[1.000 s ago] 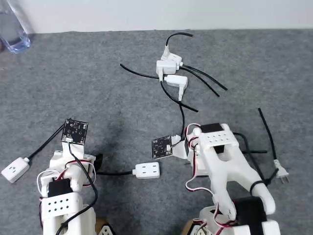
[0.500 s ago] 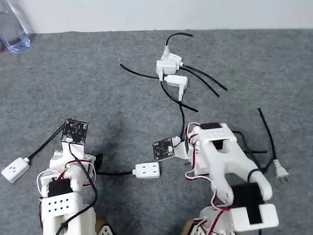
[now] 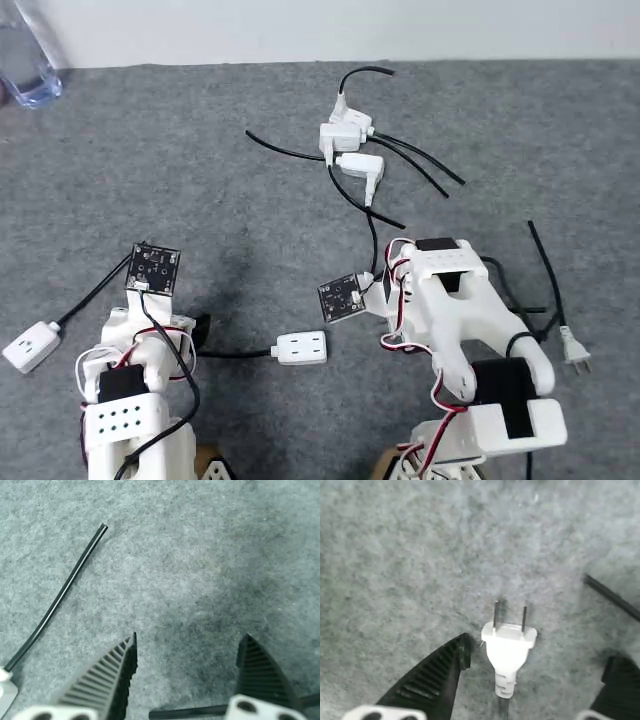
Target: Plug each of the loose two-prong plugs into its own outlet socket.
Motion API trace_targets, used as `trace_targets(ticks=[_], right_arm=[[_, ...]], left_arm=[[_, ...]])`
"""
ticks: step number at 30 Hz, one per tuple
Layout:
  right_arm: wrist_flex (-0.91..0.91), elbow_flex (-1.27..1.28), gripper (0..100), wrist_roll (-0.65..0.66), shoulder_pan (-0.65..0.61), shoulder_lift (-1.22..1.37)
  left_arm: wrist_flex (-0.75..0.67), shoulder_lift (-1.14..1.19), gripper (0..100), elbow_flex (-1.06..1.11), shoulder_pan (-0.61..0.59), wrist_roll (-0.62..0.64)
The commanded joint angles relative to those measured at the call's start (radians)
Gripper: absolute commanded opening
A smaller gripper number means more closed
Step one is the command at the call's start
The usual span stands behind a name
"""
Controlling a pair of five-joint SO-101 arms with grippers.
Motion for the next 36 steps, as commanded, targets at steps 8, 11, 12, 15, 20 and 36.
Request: trace_targets(ticks=[8, 11, 12, 15, 20, 36], right_arm=[[0.008, -0.003, 18.0, 0.014, 0.012, 0.008], [0.008, -0.003, 18.0, 0.011, 0.012, 0.008], [0.008, -0.003, 19.0, 0.009, 0.012, 0.008], [0.010, -0.002, 21.8, 0.009, 0.012, 0.010], [0.019, 0.005, 22.0, 0.009, 0.007, 0.010], [0.099, 0.017, 21.9, 0.003, -0.050, 0.016]], left_arm=[[-0.023, -0.009, 31, -0.002, 0.008, 0.005], [-0.023, -0.009, 31, -0.002, 0.008, 0.005], [-0.023, -0.009, 31, -0.002, 0.008, 0.005], [-0.023, -0.009, 31, -0.002, 0.008, 0.005], [-0.023, -0.009, 31, -0.002, 0.008, 0.005], [-0.023, -0.009, 31, -0.002, 0.008, 0.005]])
